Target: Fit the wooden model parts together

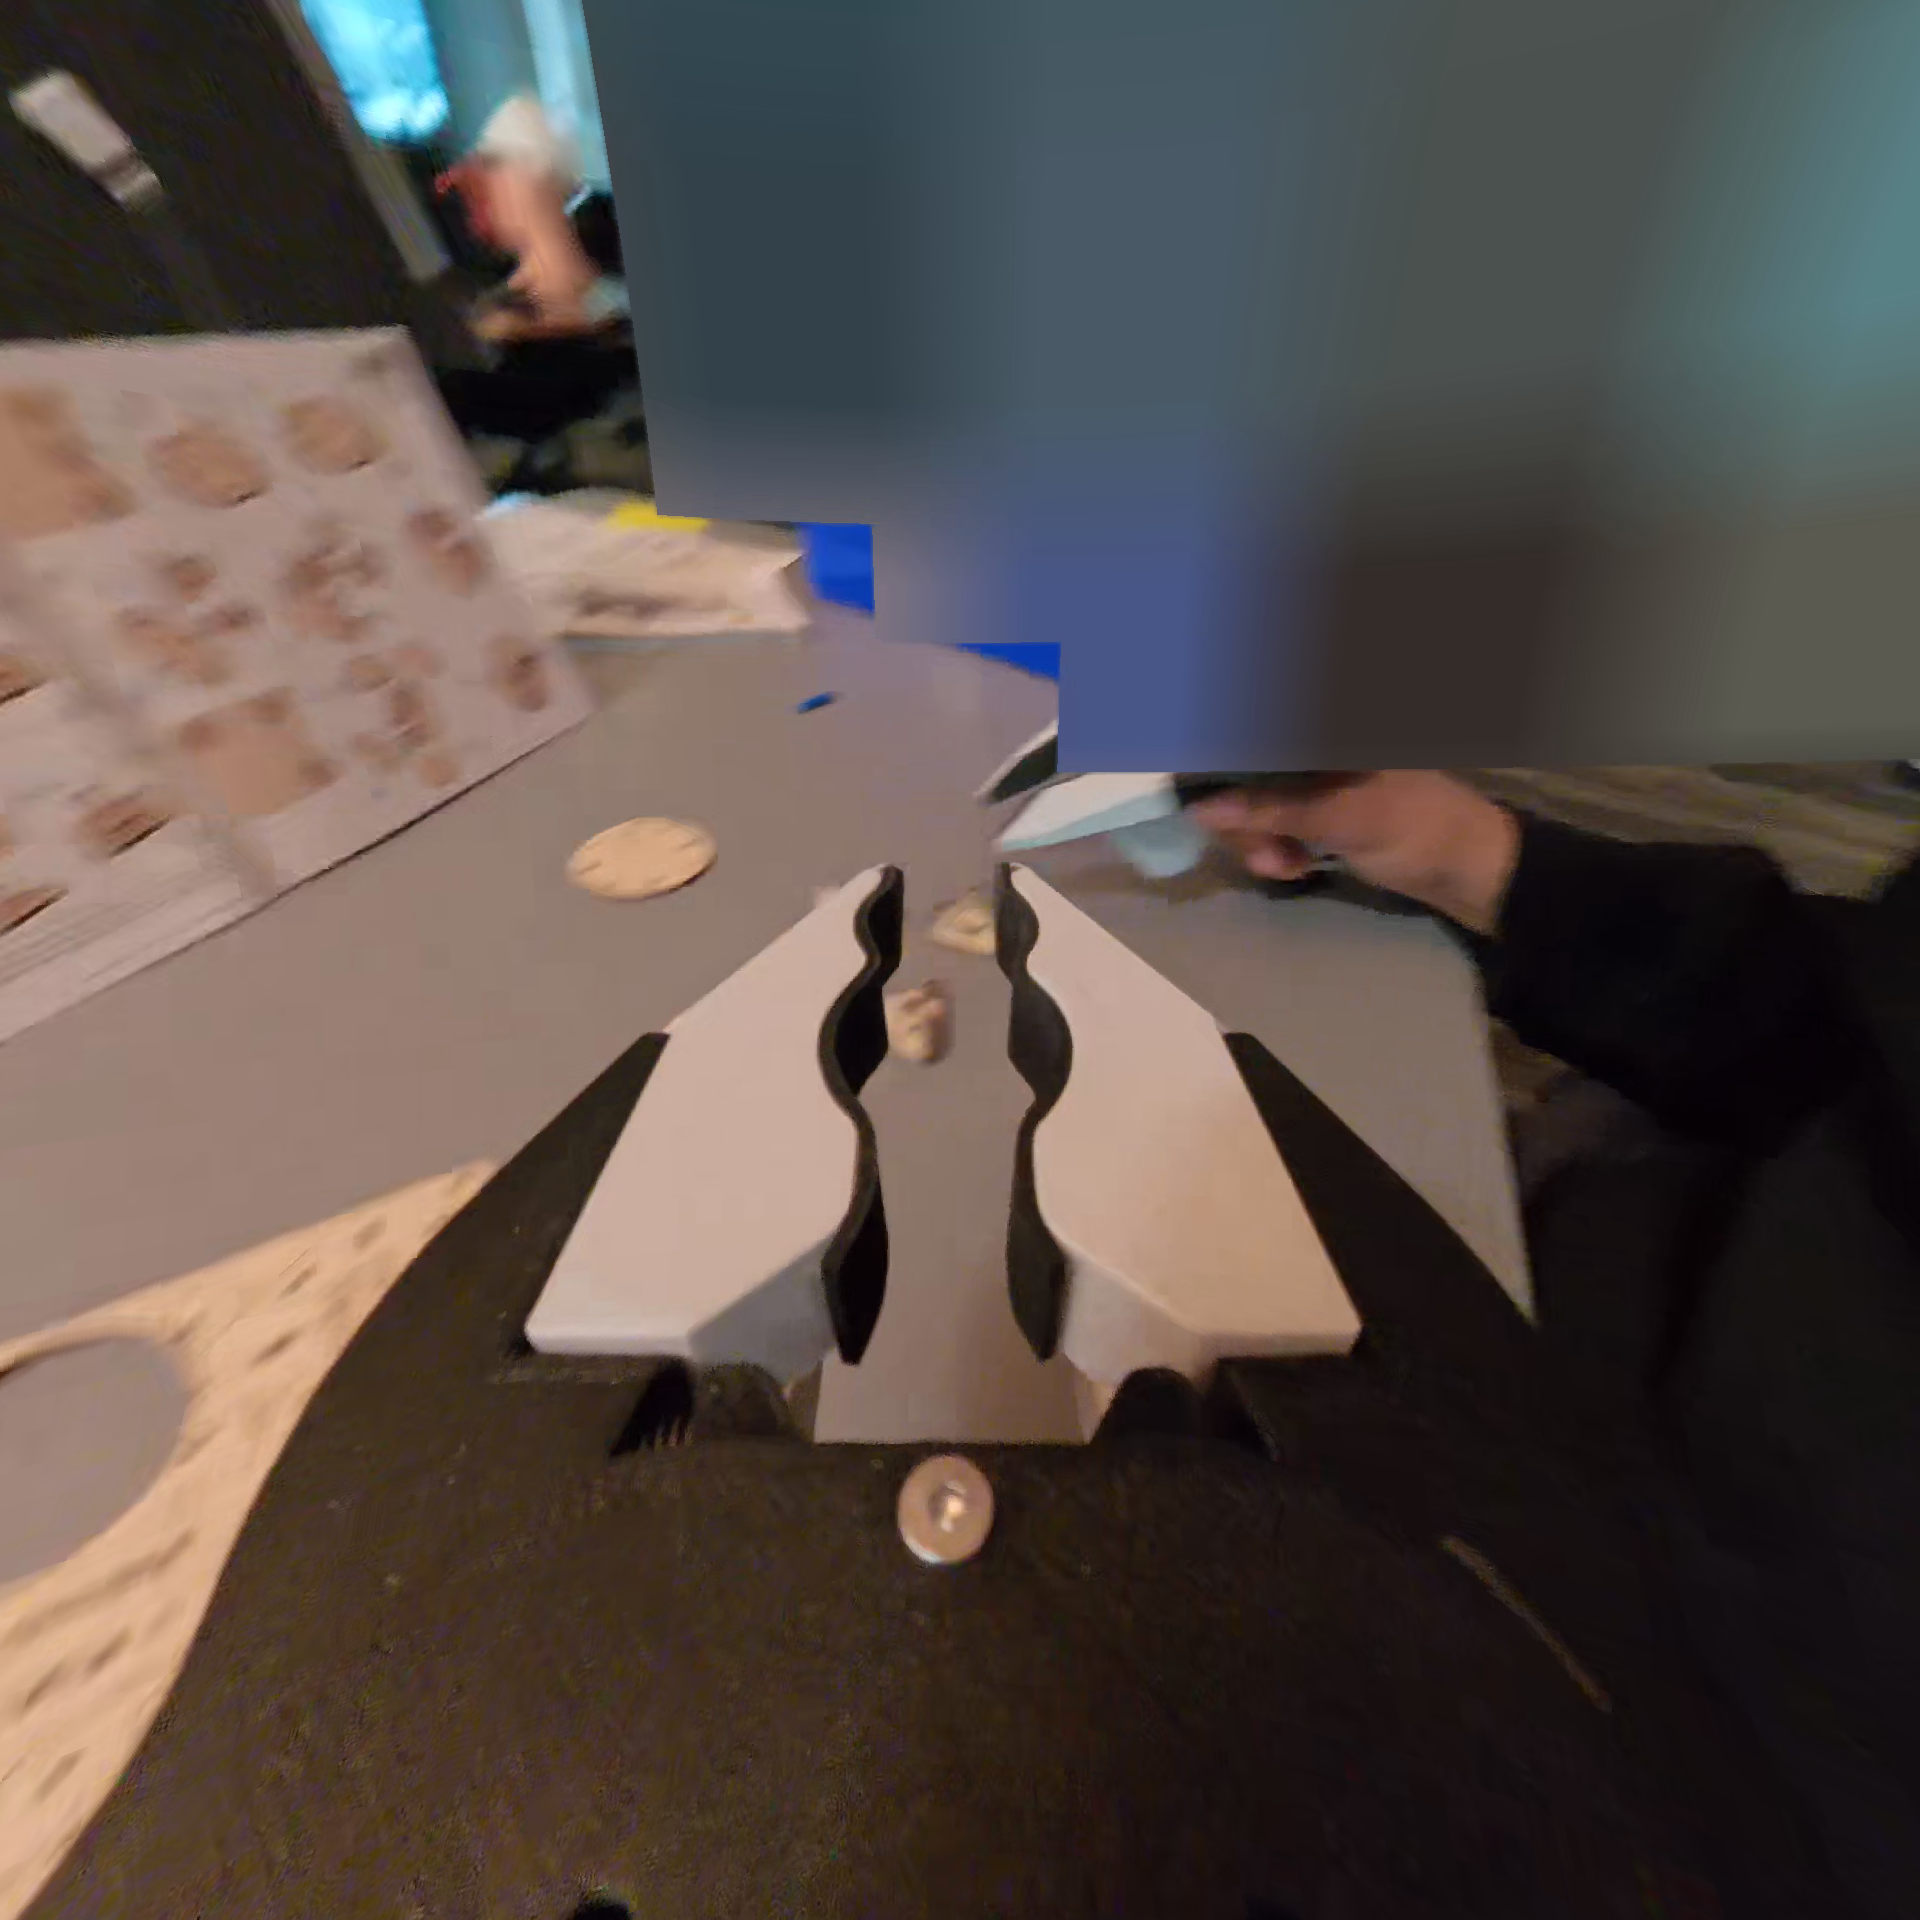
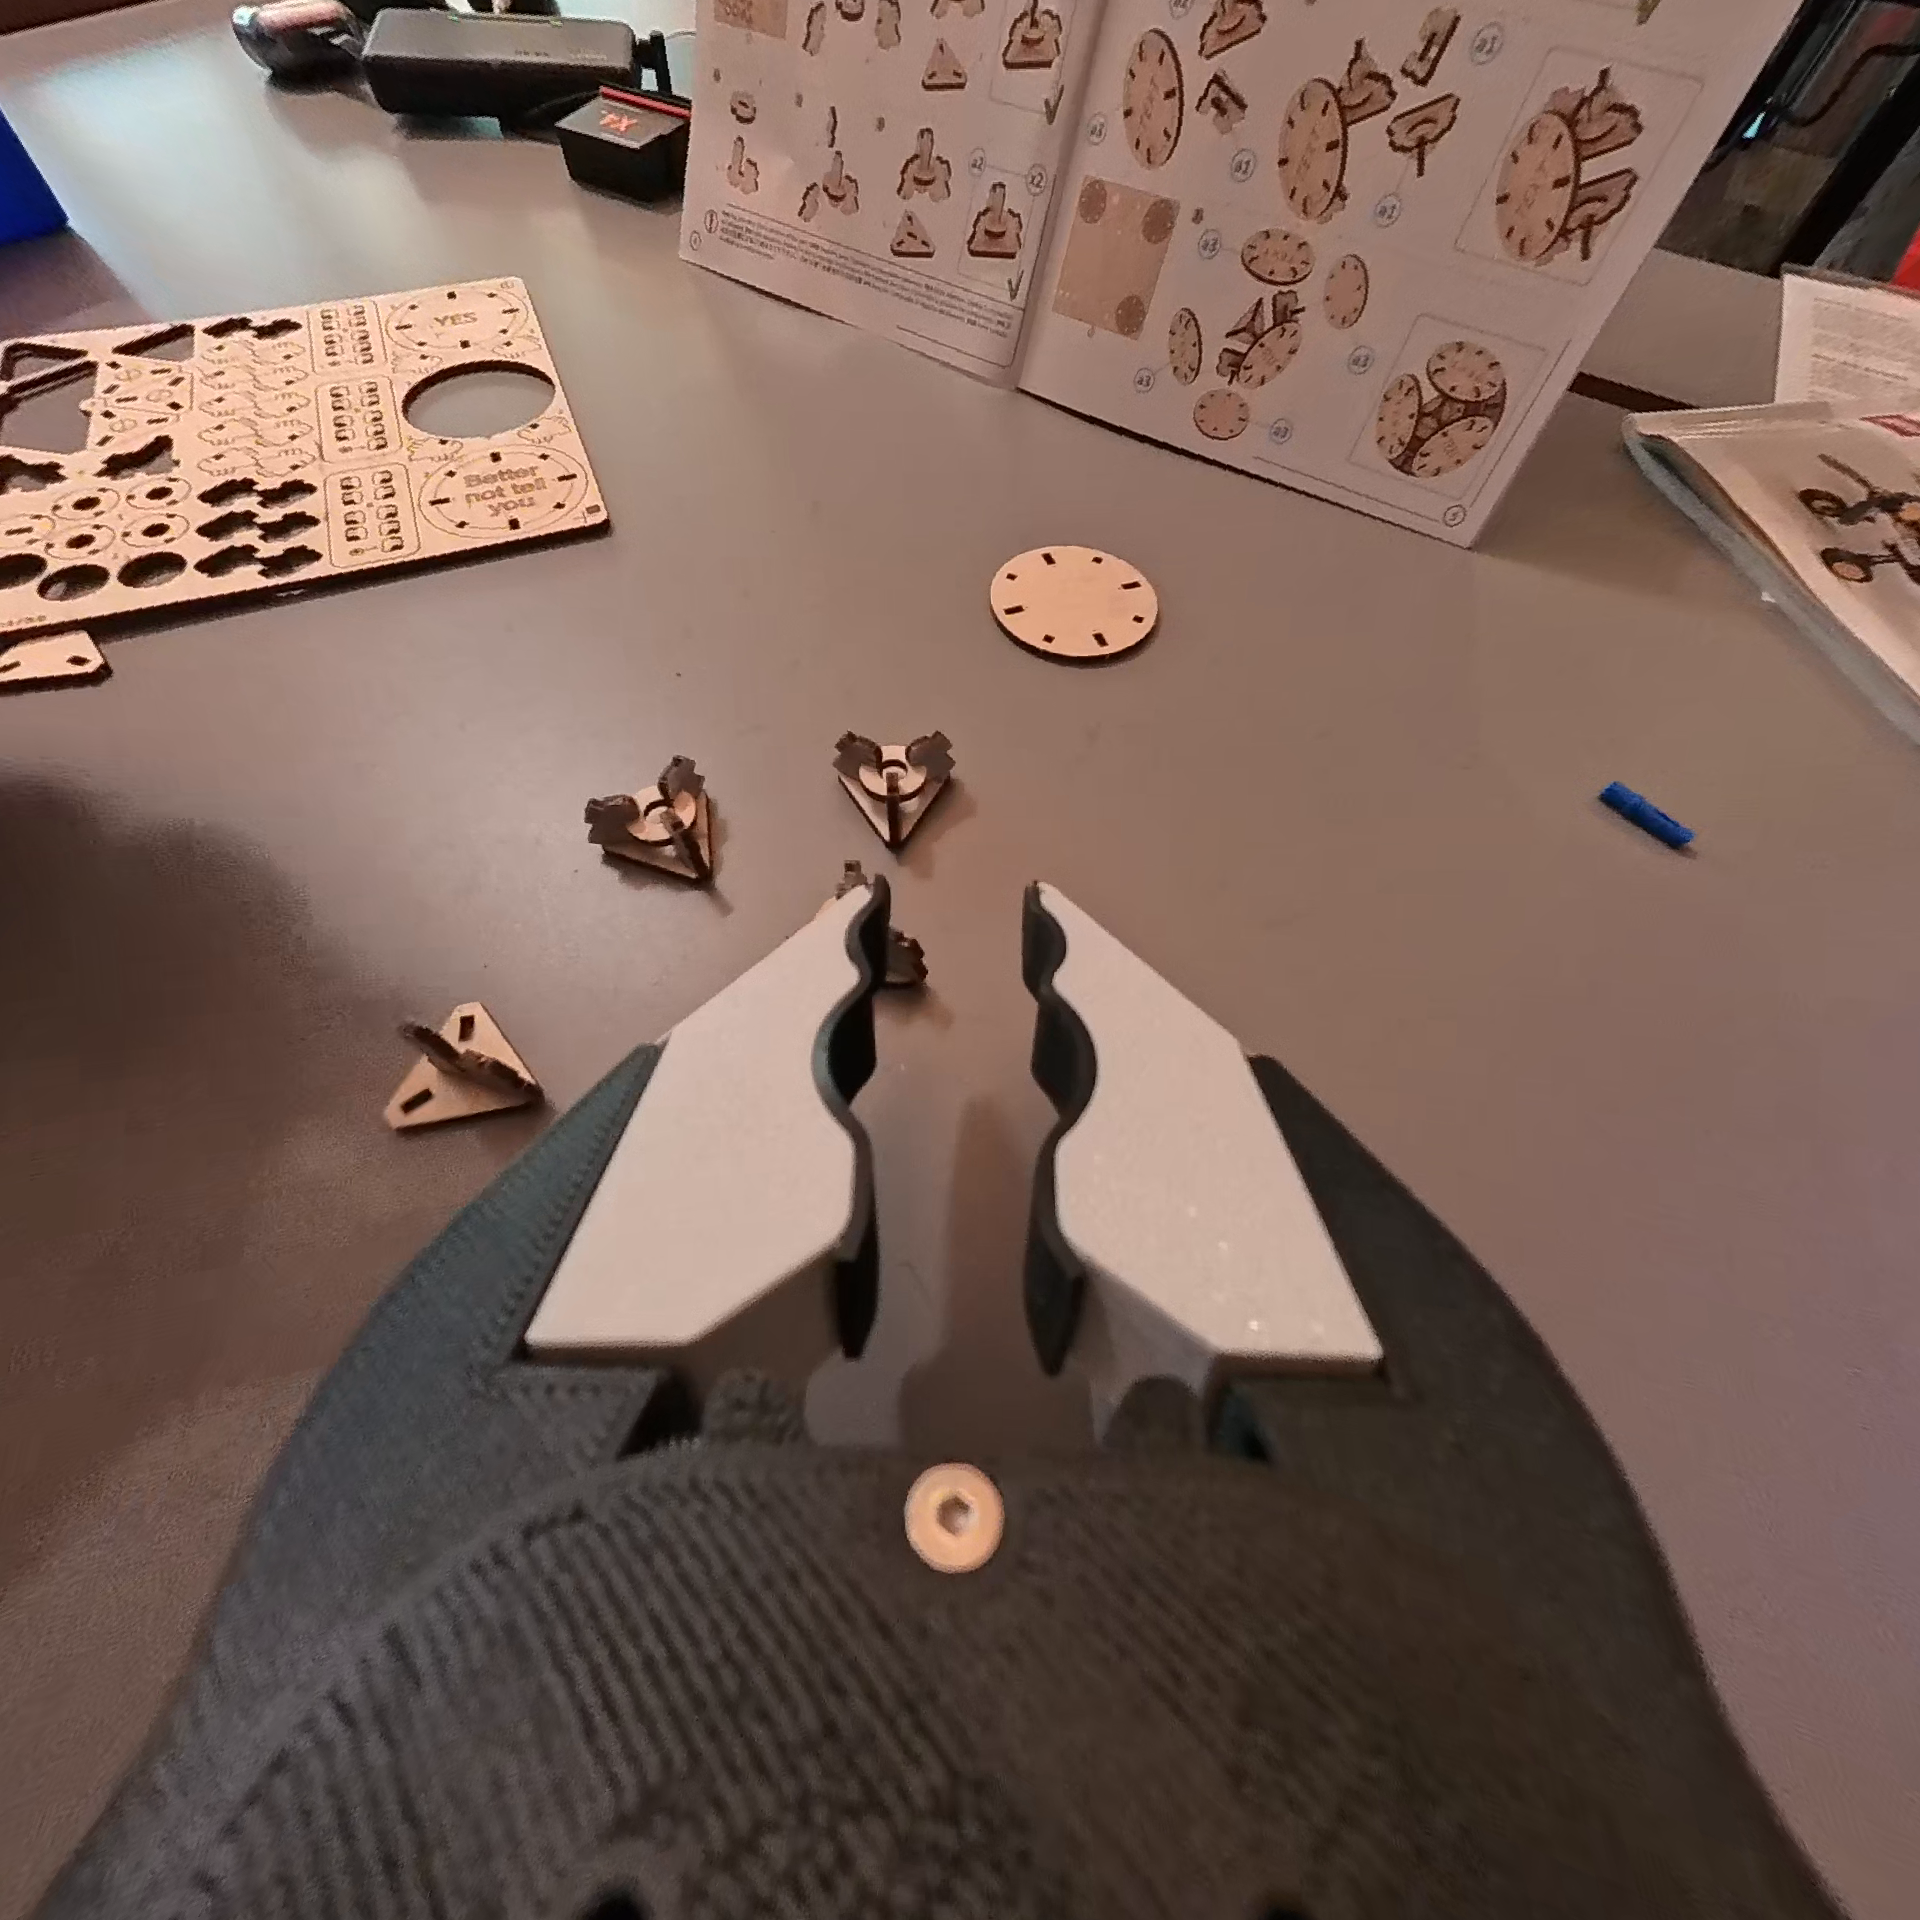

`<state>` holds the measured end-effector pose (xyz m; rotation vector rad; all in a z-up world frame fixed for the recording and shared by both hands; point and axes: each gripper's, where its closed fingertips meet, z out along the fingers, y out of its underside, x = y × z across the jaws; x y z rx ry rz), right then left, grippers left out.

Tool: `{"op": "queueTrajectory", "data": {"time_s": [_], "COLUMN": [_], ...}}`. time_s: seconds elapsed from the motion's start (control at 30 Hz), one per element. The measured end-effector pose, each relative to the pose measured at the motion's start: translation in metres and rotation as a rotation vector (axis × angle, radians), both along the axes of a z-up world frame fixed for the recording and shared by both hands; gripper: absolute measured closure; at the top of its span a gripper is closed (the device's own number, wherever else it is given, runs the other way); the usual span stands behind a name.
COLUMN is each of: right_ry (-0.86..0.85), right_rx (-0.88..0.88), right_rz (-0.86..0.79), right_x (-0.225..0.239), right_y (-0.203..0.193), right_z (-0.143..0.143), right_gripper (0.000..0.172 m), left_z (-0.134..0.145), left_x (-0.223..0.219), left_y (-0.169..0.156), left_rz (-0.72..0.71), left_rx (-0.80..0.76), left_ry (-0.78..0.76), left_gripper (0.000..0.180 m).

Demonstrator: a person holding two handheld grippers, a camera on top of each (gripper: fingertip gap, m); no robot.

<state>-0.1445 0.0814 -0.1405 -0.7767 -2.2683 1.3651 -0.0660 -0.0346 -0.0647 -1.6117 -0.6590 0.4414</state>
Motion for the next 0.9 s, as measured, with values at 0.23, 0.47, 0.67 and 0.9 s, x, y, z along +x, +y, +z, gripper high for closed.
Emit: {"op": "queueTrajectory", "data": {"time_s": [0.23,0.47,0.67,0.9], "right_ry": [0.025,0.05,0.078,0.133], "right_rx": [-0.011,0.006,0.04,0.114], "right_rz": [0.014,0.016,0.015,0.023], "right_x": [0.003,0.004,0.005,0.008], "right_y": [-0.001,-0.002,-0.003,-0.006], "right_z": [0.004,0.004,0.003,-0.001], "right_gripper": [0.149,0.15,0.151,0.152], "left_z": [-0.054,-0.092,-0.116,-0.12], "left_x": [-0.016,0.028,0.035,0.026], "left_y": [-0.172,-0.245,-0.273,-0.281], "left_rz": [0.454,0.627,0.766,0.784], "left_rx": [-0.331,-0.412,-0.459,-0.528], "left_ry": [-0.489,-0.807,-0.908,-0.834], "left_gripper": [0.159,0.164,0.147,0.128]}}
